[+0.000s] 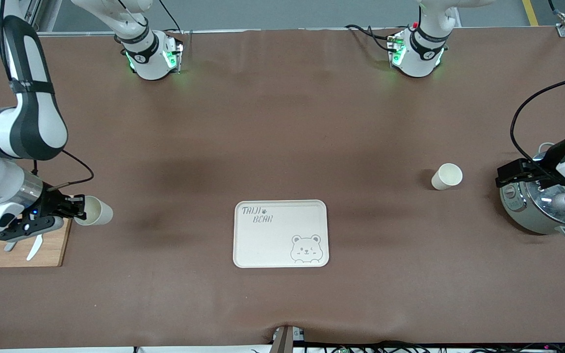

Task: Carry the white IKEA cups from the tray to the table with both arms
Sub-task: 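Lower the cup beside the cutting board and open the right gripper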

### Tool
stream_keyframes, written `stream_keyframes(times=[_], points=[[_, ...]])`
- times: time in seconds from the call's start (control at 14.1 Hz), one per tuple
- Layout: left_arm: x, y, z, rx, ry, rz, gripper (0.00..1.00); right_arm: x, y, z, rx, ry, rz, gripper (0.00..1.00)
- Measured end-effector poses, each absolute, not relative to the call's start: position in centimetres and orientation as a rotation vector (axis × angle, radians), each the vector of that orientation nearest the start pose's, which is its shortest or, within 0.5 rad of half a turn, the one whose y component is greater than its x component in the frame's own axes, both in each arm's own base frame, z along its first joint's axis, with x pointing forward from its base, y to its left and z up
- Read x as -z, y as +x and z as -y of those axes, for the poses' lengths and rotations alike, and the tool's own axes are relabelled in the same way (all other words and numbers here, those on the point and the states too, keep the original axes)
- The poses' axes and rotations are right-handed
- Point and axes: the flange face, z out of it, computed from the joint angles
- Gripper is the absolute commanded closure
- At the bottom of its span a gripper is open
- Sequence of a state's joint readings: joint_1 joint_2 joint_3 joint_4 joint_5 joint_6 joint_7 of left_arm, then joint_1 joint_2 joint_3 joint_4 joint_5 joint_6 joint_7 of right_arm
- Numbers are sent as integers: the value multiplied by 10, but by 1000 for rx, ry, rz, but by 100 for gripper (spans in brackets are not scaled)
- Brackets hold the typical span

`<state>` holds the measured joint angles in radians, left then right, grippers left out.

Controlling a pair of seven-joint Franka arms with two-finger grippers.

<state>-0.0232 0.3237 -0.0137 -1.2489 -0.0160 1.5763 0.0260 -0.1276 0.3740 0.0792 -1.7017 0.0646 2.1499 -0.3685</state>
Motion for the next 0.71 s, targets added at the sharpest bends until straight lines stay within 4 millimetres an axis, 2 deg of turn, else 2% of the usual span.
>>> stream_keyframes(times=[0.14, 0.36, 0.71], points=[[-576, 648, 9, -47, -3154, -238, 0, -360, 667, 39, 131, -3038, 431, 100], [-578, 644, -6, -75, -3152, -281, 0, -321, 671, 42, 98, -3021, 407, 100], [-603, 612, 4, -62, -3155, -239, 0, -278, 673, 41, 72, -3008, 415, 100]])
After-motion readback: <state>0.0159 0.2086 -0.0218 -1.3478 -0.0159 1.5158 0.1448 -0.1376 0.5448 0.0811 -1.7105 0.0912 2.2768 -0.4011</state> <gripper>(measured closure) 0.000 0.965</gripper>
